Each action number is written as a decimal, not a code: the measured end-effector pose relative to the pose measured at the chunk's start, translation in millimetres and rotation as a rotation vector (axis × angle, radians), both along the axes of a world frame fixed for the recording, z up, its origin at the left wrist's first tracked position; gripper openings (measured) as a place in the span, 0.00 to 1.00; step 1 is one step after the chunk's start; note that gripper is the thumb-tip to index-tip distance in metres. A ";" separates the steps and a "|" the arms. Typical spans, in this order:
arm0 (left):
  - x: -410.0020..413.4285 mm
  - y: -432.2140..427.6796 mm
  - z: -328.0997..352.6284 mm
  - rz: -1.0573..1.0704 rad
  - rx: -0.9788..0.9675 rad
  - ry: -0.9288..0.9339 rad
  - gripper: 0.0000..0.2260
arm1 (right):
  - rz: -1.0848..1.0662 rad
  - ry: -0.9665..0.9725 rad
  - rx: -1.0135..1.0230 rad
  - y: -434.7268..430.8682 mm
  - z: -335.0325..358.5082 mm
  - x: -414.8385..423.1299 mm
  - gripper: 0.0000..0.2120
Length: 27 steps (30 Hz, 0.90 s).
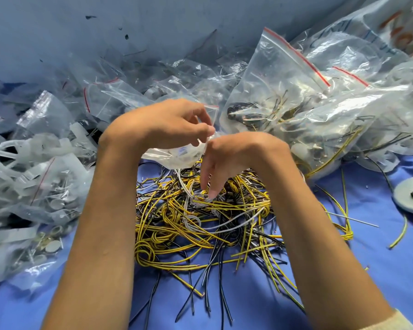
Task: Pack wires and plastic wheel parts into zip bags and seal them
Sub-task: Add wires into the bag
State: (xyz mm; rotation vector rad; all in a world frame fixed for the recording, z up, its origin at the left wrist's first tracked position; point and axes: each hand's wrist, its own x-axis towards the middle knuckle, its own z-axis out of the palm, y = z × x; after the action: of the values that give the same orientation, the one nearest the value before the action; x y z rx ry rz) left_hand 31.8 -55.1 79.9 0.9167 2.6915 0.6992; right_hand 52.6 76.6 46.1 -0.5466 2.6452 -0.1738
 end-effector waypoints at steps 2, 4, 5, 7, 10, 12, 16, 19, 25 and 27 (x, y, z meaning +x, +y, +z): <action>0.0 0.1 -0.5 0.000 -0.002 0.003 0.08 | 0.005 -0.032 0.063 -8.6 -8.0 -2.3 0.11; -0.5 0.0 -0.8 0.001 -0.003 0.002 0.08 | -0.005 -0.034 0.103 -11.6 -13.8 -3.6 0.12; -0.9 -0.5 -0.7 0.001 -0.002 0.000 0.08 | -0.012 -0.028 0.107 -11.0 -14.8 -3.8 0.12; -2.1 -2.2 -0.7 0.004 0.000 0.005 0.08 | -0.026 -0.011 0.071 -7.1 -13.1 -3.3 0.11; -4.6 -3.5 -0.3 0.016 0.016 0.030 0.07 | -0.048 0.030 -0.093 3.4 -2.9 0.1 0.09; -5.9 -4.5 0.0 0.024 0.062 0.031 0.07 | -0.056 0.082 -0.204 11.8 5.9 2.5 0.06; -7.6 -8.1 -1.2 0.043 0.222 -0.032 0.12 | -0.051 0.167 -0.401 23.8 16.8 7.7 0.05; -10.0 -12.1 -1.5 0.048 0.221 -0.041 0.21 | -0.066 0.089 -0.570 24.6 18.2 11.6 0.07; -9.9 -18.2 -1.4 0.079 0.295 -0.138 0.28 | -0.162 0.060 -0.760 22.4 22.2 14.1 0.16; -7.1 -19.3 0.1 0.055 0.304 -0.163 0.21 | -0.213 0.058 -0.873 19.6 24.1 15.1 0.16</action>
State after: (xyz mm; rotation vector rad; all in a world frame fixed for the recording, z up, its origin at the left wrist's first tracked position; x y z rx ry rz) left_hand 24.7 -74.4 80.0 0.8106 2.5171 1.1657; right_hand 67.7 96.2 70.2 -0.5161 2.5729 -1.4247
